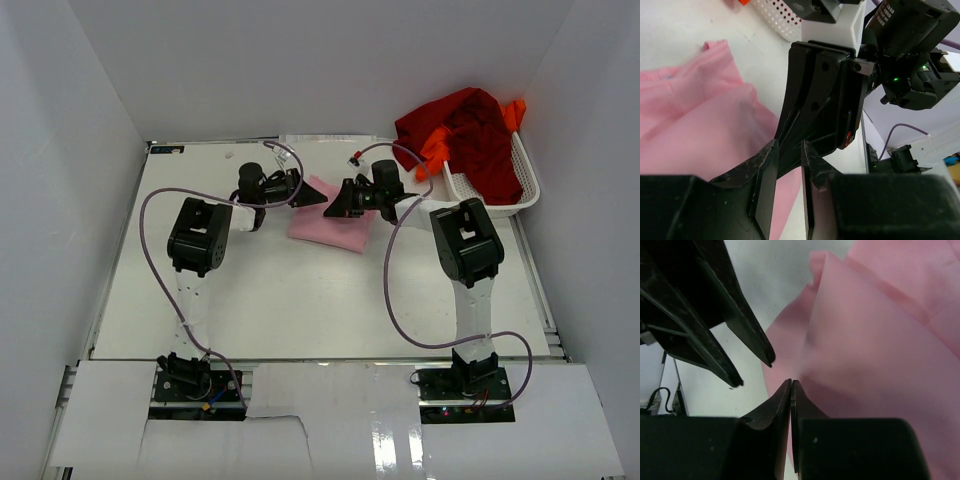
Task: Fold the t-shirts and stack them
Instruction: Smooth out wrinkles on the folded tshirt
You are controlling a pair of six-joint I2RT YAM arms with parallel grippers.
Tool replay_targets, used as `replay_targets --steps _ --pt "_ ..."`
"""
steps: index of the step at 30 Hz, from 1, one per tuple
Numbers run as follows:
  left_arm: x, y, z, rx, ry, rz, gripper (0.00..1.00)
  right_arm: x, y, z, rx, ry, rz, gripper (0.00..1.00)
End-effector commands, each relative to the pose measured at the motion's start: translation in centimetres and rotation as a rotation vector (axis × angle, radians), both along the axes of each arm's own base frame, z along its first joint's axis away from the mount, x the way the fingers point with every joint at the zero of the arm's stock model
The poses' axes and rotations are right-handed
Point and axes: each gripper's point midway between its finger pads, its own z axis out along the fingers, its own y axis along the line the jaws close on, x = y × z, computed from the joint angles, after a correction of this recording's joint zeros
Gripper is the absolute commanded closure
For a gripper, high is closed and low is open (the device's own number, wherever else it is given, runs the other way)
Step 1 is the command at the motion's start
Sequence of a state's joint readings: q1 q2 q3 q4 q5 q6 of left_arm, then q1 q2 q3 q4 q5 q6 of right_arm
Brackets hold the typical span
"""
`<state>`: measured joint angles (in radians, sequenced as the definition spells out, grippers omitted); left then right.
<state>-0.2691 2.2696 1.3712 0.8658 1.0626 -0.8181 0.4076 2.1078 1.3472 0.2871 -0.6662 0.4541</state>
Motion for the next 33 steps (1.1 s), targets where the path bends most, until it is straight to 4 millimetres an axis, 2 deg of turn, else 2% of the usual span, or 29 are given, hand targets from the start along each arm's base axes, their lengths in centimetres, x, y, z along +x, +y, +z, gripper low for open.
replay_targets --steps 1,8,13,15,16,18,19,23,27,28,32,33 --pt "-1.2 0.2 0.8 -0.056 -0.016 -0.068 0.65 0.8 1.7 2.1 0.100 -0.028 0.036 0.92" --pt "-1.1 0.6 -3.6 0.008 0.061 -0.004 0.67 0.9 1.3 -0.3 0.062 -0.004 0.022 0.92" --pt "-0.5 0.8 -6.9 0.099 0.125 0.033 0.68 0.7 0.1 -2.3 0.015 0.033 -0.018 0.92" --pt "0.4 0.8 -7.5 0.143 0.122 0.072 0.68 0.4 -0.6 -2.7 -0.006 0.044 -0.035 0.92" --pt "0.3 0.9 -8.7 0.190 0.138 0.072 0.68 0.3 -0.8 -2.7 -0.008 0.041 -0.035 0.92" --pt "1.6 1.0 -9.5 0.247 0.132 0.123 0.68 0.3 -1.0 -2.6 -0.017 0.035 -0.037 0.92" --pt "1.4 1.0 -10.5 0.292 0.147 0.123 0.68 0.2 -1.1 -2.6 -0.020 0.038 -0.038 0.92" --pt "2.1 1.3 -11.7 0.369 0.157 0.180 0.68 0.2 -1.9 -2.9 -0.057 0.046 -0.055 0.92" --pt "2.2 1.7 -12.8 0.448 0.166 0.207 0.68 -0.4 -4.5 -4.5 -0.120 0.090 -0.121 0.92" --pt "2.3 1.7 -12.9 0.462 0.162 0.210 0.68 0.1 -5.7 -4.3 -0.134 0.084 -0.159 0.92" --pt "2.1 1.7 -13.9 0.532 0.151 0.221 0.69 -0.1 -9.3 -5.2 -0.229 0.098 -0.259 0.92" --pt "2.1 1.8 -14.0 0.537 0.156 0.227 0.69 0.2 -10.5 -4.8 -0.250 0.084 -0.297 0.92"
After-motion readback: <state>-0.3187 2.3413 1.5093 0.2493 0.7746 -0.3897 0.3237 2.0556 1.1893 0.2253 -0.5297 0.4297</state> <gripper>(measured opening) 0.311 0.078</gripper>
